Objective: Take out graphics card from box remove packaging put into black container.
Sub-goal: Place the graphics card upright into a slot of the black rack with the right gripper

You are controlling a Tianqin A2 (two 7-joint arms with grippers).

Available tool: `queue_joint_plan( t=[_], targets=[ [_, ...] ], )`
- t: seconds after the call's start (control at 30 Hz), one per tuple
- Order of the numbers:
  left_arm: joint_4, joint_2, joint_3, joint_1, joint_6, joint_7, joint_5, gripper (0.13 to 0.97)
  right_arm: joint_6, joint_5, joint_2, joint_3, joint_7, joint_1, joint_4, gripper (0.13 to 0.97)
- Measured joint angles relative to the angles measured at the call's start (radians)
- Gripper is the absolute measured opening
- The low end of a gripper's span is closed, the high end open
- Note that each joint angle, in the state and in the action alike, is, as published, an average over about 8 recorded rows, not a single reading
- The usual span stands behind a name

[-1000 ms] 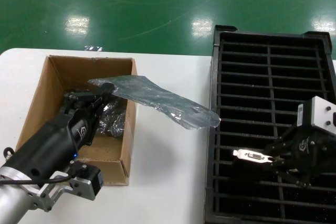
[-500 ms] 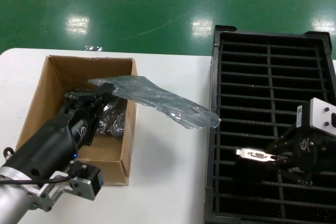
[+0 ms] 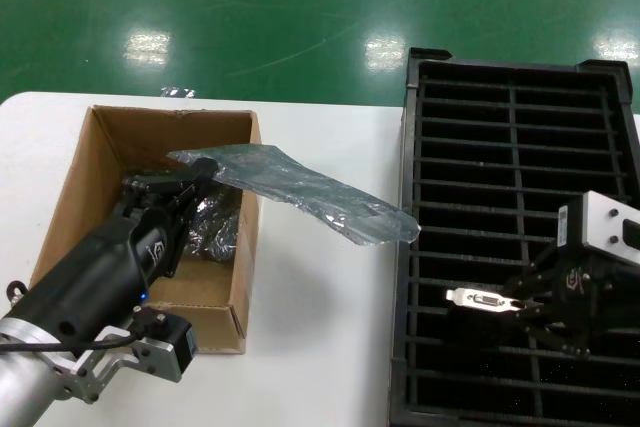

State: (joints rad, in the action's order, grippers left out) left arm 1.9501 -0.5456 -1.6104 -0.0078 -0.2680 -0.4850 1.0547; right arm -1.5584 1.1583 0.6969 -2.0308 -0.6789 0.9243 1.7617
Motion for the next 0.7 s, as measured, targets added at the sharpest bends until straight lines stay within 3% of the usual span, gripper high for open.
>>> queue_joint_plan(
  t=[0.7],
  targets=[
    [0.0,0.0,0.0,0.0,0.0,0.0,0.0,0.138,0.009,-0.059,-0.052,-0.034,0.032,-0.002,-0.088,0.193]
  ],
)
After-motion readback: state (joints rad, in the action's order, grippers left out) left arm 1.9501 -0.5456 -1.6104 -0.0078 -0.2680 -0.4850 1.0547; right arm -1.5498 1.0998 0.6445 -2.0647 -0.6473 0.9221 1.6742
